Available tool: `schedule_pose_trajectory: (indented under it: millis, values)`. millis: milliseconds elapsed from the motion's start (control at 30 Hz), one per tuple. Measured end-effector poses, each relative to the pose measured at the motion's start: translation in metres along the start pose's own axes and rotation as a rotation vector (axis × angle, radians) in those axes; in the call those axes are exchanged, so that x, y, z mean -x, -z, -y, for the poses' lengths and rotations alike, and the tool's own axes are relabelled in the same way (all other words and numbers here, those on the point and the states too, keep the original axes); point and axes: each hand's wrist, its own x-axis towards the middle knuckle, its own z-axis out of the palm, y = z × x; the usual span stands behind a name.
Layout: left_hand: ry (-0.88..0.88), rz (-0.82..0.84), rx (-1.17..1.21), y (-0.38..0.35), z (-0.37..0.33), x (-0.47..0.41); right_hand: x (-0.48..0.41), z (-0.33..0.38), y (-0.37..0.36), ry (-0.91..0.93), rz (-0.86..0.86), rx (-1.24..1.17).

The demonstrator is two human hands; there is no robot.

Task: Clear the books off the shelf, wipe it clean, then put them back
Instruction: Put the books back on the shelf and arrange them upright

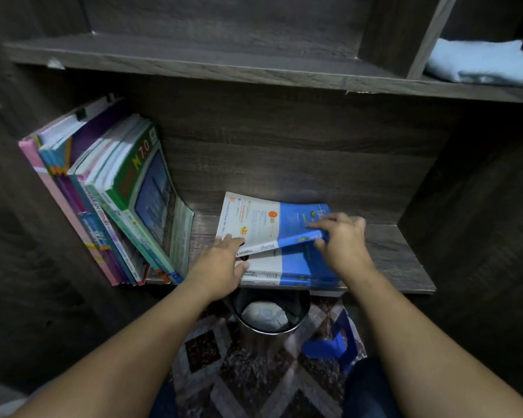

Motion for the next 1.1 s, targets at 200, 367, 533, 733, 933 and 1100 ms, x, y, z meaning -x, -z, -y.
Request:
schedule_pose_trajectory:
  millis: [200,367,533,733,933,1100]
  values:
    - [-0.032,-0.312,-0.016,0.009,-0.015,0.004,0.007,0.032,-0.001,0.406,-0.433,-0.031]
    - [-0.181,-0.449,-0.12,0.015,-0.023,0.003,0.017,0.061,-0.01,0.537,-0.416,-0.09]
    - [0.017,-0.538,0.032,0.021,-0.017,0.001,0.019,0.071,-0.022,0.448,-0.245,-0.274]
    - [0.194,-0.717,0.273,0.033,-0.002,0.005,0.021,0.067,-0.035,0.356,0.136,-0.125]
    - [0.245,-0.922,0.419,0.051,0.005,0.018,0.021,0.072,-0.049,0.329,0.396,0.074]
    - [0.174,-0.947,0.087,0.083,0.01,0.038,0.027,0.077,-0.061,0.305,0.542,0.204]
